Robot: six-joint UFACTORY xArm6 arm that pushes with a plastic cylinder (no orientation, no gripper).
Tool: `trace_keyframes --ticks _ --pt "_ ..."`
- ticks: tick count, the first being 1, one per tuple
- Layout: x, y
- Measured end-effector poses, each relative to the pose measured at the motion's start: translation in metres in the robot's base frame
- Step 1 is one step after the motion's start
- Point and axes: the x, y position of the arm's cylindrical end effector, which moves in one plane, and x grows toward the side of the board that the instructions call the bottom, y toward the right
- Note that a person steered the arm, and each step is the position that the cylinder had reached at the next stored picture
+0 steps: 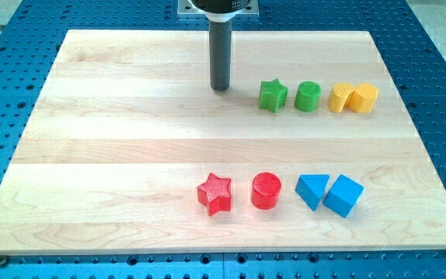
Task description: Place your hand above the triangle
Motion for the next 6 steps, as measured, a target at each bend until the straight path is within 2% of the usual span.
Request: trace_keyframes --ticks 1,3,4,5,6 --pt "0.002 0.0" --pt "0.037 0.0" --pt "0.086 -0.002" --pt "0.134 0.027" --pt "0.161 0.069"
